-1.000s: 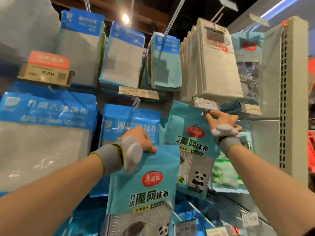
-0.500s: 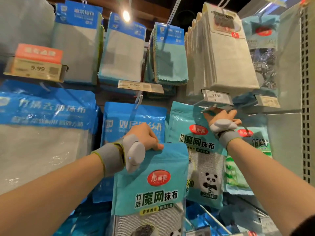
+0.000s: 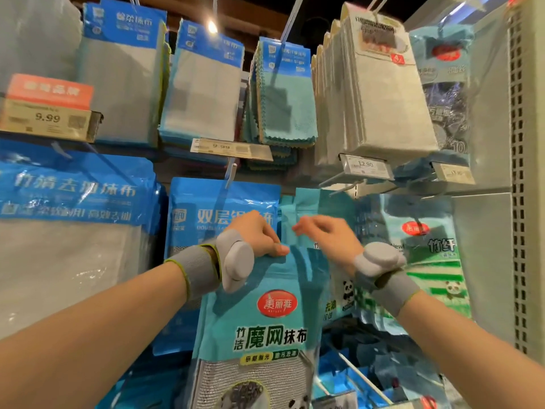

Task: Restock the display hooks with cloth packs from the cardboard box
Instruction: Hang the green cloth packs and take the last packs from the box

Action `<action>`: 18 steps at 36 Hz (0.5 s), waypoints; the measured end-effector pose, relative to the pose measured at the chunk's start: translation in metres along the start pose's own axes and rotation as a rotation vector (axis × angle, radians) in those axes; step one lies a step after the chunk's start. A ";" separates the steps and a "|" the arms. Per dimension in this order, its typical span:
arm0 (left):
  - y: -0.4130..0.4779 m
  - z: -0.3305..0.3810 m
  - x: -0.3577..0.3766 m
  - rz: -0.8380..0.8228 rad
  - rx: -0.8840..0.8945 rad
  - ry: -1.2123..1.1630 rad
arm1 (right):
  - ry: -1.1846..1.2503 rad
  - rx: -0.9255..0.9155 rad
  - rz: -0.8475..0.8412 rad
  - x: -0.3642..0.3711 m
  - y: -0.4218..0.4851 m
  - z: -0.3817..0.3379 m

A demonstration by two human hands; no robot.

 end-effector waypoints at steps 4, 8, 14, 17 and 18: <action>0.001 0.016 0.002 -0.018 0.062 0.060 | 0.026 0.002 -0.274 0.014 -0.026 -0.006; 0.001 0.033 -0.001 -0.088 0.129 0.063 | 0.126 0.077 -0.241 -0.002 -0.019 -0.002; 0.011 0.054 -0.022 0.065 0.116 0.077 | -0.028 0.082 -0.041 -0.039 0.004 -0.005; 0.013 0.049 -0.037 0.193 0.042 0.048 | -0.200 0.102 0.188 -0.077 0.027 0.014; 0.012 0.044 -0.040 0.222 0.018 0.041 | -0.257 0.117 0.259 -0.091 0.031 0.019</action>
Point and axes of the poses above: each hand's wrist, its own y-axis towards the middle knuckle, its own x-axis out of the palm, z = x × y, the point moved 10 cm from there along y, towards the middle knuckle, and after that the axes turned 13 degrees about z, right-handed, at the moved point
